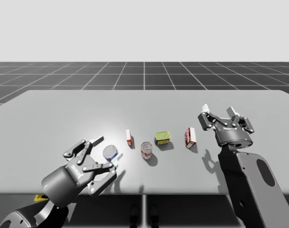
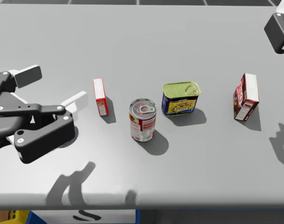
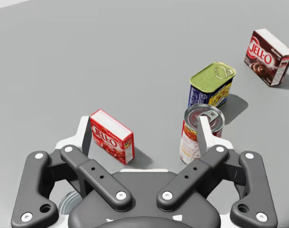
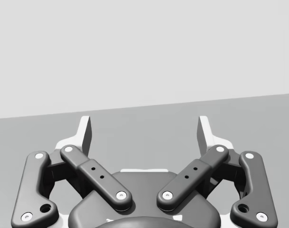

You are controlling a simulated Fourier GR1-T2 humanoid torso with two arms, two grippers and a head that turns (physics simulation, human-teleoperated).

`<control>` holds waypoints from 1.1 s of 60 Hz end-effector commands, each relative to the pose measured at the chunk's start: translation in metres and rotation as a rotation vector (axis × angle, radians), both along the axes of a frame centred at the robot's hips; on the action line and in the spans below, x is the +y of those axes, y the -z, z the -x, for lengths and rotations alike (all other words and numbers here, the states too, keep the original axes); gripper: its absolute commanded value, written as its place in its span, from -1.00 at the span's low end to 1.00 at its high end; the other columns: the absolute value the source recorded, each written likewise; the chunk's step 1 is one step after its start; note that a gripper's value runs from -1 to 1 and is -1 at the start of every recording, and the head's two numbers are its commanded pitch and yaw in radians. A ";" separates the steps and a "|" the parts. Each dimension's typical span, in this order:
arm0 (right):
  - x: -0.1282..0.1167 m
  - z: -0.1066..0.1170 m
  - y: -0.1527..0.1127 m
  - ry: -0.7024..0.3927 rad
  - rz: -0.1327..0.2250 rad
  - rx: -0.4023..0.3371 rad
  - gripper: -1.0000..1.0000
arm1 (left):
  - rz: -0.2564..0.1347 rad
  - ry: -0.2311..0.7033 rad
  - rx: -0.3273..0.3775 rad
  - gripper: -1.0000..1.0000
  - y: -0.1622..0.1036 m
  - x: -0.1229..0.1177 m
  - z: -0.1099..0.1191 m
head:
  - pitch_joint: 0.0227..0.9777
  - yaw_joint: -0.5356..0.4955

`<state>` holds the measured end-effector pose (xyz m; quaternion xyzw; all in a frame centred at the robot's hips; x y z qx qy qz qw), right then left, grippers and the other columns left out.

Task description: Lift the red soup can off the table.

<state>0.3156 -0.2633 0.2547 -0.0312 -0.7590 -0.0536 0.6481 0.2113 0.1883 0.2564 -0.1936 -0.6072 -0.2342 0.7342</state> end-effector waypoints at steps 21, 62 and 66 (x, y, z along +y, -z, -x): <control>0.003 -0.001 0.000 -0.009 0.009 -0.007 -1.00 | -0.022 0.154 0.126 -1.00 0.066 -0.023 0.003 | 0.79 0.01; 0.003 0.001 -0.001 -0.001 0.019 -0.017 -1.00 | -0.100 0.145 0.169 -1.00 0.102 -0.098 -0.041 | 0.77 0.01; 0.003 0.001 -0.001 0.000 0.020 -0.018 -1.00 | -0.102 0.117 0.175 -1.00 0.103 -0.102 -0.046 | 0.77 0.00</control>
